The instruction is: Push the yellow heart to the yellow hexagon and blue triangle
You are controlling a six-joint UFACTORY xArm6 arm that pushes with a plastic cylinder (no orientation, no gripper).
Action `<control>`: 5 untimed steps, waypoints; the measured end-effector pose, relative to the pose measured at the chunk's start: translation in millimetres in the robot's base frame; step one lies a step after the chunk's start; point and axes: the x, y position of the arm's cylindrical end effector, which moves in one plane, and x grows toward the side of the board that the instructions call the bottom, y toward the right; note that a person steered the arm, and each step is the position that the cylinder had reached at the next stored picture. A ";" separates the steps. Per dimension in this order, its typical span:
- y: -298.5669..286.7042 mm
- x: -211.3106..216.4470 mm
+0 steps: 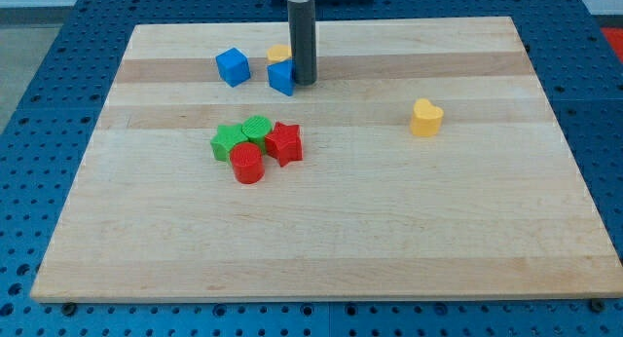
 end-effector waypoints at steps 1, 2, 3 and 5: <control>14.0 0.0; 54.2 4.4; 102.0 13.7; 178.9 40.3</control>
